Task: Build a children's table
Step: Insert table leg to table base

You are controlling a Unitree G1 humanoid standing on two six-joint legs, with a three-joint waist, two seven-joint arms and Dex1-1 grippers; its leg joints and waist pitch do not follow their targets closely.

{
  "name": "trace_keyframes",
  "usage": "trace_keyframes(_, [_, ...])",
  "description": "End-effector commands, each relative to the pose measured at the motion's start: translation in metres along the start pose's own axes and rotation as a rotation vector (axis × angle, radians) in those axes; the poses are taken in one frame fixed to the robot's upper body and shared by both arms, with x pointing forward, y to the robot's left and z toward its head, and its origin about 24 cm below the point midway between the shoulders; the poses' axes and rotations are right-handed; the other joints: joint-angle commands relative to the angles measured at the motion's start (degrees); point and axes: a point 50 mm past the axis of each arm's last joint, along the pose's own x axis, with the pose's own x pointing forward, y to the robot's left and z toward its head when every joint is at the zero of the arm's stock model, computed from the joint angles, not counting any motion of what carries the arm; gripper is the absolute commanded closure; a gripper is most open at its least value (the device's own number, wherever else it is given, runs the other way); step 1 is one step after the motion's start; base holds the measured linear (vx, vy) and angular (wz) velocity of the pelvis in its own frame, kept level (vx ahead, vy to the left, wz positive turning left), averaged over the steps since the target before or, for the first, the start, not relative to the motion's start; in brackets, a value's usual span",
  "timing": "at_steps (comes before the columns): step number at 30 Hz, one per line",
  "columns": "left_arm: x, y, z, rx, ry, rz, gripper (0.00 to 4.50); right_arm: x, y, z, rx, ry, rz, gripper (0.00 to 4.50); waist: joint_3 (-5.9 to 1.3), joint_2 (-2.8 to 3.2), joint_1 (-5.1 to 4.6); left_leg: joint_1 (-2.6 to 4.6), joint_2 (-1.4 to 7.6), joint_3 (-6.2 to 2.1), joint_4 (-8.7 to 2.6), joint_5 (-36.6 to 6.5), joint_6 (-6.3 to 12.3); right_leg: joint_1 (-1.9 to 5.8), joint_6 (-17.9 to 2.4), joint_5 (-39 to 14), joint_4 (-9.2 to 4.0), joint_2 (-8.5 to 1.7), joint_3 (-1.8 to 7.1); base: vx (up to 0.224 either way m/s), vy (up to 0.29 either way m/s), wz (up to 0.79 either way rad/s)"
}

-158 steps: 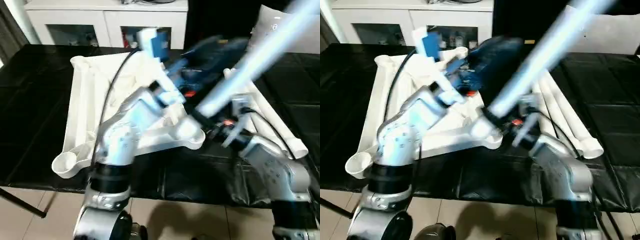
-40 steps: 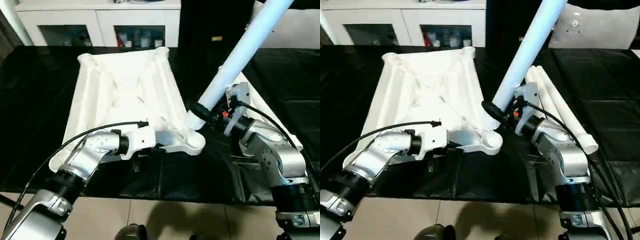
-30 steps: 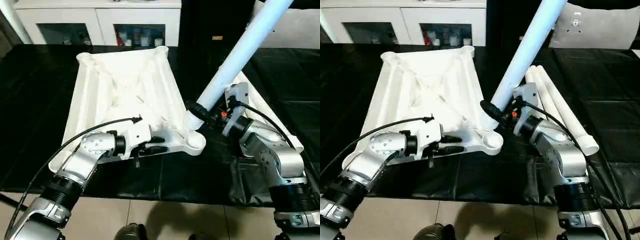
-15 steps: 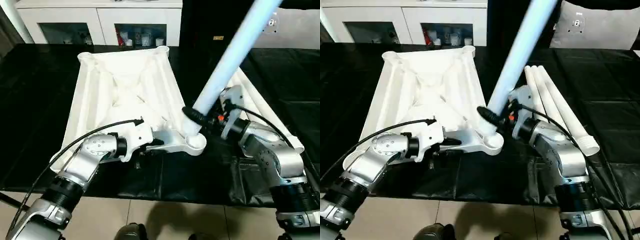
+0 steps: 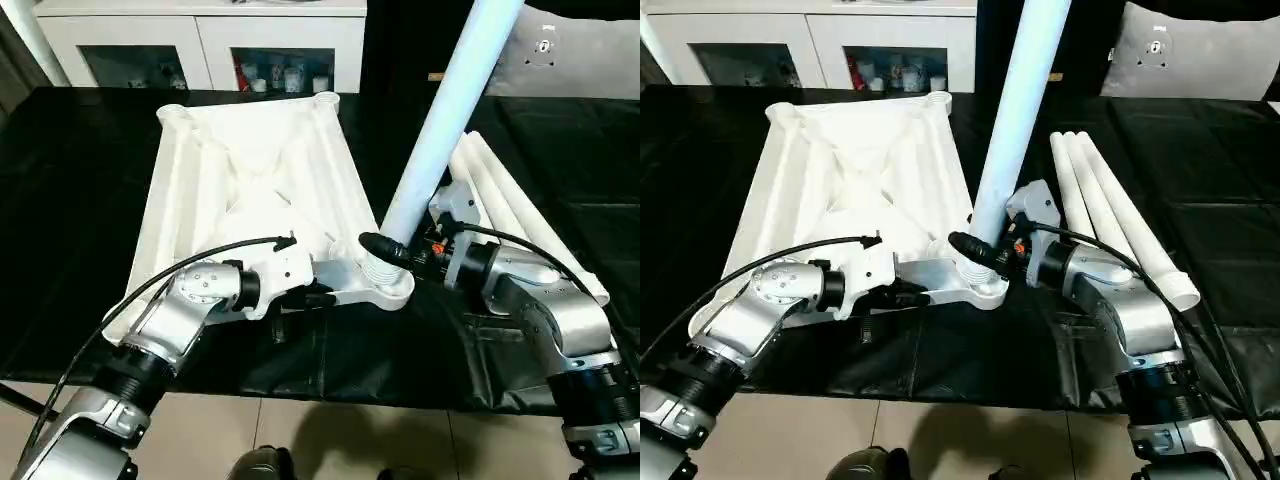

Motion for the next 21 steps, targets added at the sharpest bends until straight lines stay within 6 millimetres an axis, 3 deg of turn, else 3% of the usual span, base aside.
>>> trace_keyframes(1, [0.000, -0.001, -0.006, 0.013, 0.050, -0.010, 4.50, -0.003, 0.002, 0.002, -0.001, 0.017, 0.032, 2.60, -4.50, -0.84, 0.09, 2.27, 4.93, -1.85, -4.06, -11.2, 2.73, 2.11, -14.1, -5.6, -4.20, -5.24, 1.98, 0.000, 0.000, 0.00])
trace_keyframes(8, [-0.001, 0.003, -0.004, 0.042, 0.050, -0.018, 4.50, -0.007, 0.000, -0.001, 0.008, 0.063, 0.058, 2.60, -4.78, -0.93, 0.31, 2.17, 4.84, -1.76, -3.66, -9.7, 3.73, 2.29, -14.9, -4.1, -4.00, -5.26, 1.87, 0.000, 0.000, 0.00])
trace_keyframes(15, [-0.001, 0.005, -0.004, 0.061, 0.060, -0.046, 4.50, -0.004, -0.004, -0.002, 0.009, 0.083, 0.067, 2.60, -4.58, -0.88, 0.30, 2.26, 4.88, -1.80, -3.79, -11.2, 2.97, 2.09, -14.8, -6.6, -4.14, -5.27, 1.87, 0.000, 0.000, 0.00])
trace_keyframes(21, [-0.002, 0.006, -0.003, 0.084, 0.056, -0.072, 4.50, -0.002, -0.008, -0.003, 0.006, 0.117, 0.074, 2.60, -4.71, -0.88, 0.30, 2.24, 4.86, -1.74, -3.60, -10.5, 3.13, 2.16, -15.3, -4.9, -3.91, -5.26, 1.82, 0.000, 0.000, 0.00])
